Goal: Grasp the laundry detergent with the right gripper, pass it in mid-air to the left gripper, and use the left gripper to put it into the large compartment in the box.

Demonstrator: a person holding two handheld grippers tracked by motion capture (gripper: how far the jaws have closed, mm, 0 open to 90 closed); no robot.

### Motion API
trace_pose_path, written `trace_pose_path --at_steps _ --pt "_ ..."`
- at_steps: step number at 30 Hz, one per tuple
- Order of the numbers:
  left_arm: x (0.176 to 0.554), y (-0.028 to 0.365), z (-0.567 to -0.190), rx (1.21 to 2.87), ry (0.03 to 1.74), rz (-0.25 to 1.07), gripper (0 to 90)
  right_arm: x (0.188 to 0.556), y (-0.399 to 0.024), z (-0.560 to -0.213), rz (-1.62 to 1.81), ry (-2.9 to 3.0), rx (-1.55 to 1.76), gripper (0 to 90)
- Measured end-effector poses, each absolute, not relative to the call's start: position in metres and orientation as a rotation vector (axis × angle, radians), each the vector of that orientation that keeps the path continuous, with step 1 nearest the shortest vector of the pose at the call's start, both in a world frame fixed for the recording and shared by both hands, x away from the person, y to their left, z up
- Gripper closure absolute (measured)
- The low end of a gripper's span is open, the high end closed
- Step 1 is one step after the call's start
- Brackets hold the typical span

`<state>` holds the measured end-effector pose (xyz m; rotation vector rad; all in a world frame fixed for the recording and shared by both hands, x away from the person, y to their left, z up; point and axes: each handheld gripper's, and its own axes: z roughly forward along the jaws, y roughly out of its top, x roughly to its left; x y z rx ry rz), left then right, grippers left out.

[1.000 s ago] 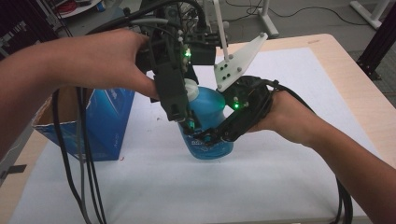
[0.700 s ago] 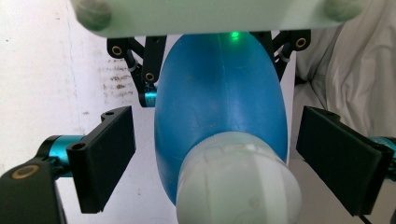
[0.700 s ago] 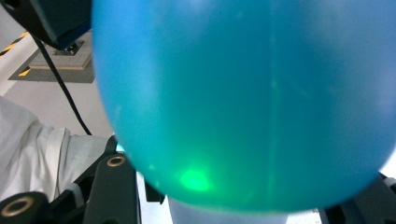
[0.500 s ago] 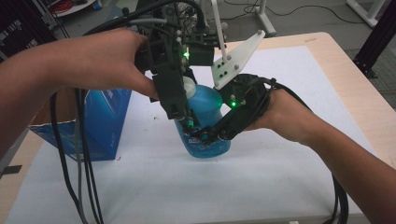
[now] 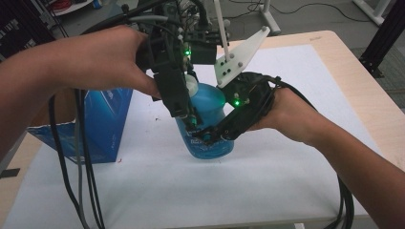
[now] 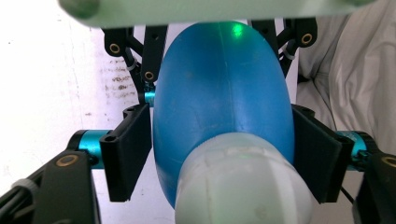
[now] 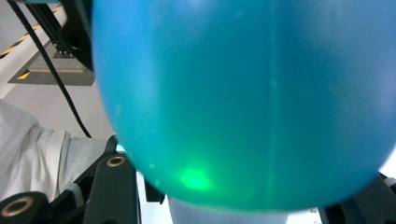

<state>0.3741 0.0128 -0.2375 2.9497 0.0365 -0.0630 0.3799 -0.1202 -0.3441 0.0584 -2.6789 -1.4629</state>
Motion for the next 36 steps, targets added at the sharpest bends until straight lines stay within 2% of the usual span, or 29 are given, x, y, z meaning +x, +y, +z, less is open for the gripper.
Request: trace_pose_path --at_steps 4,8,11,30,32,33,36 --pt "0.375 0.013 -0.238 2.953 0.033 -0.060 27.3 0.380 -0.121 -0.344 -1.470 -2.677 0.058 44.6" --pt "0.374 0.012 -0.238 2.952 0.022 -0.069 34.7 0.380 -0.121 -0.344 -1.470 -2.675 0.059 44.6" --pt "0.374 0.011 -0.237 2.944 0.011 -0.066 37.0 0.380 -0.121 -0.343 -1.474 -2.672 0.060 44.6" --pt "0.373 0.011 -0.228 2.956 -0.006 -0.066 37.8 0.378 -0.119 -0.339 -1.495 -2.657 0.052 43.5" --pt "0.373 0.011 -0.224 2.962 0.006 -0.040 37.9 0.379 -0.120 -0.337 -1.497 -2.650 0.011 34.2" --pt "0.373 0.011 -0.223 2.964 0.011 -0.031 37.9 0.380 -0.122 -0.336 -1.476 -2.647 -0.038 25.6" --pt "0.375 0.014 -0.215 2.974 0.024 -0.022 37.9 0.381 -0.128 -0.335 -1.476 -2.661 -0.078 22.5"
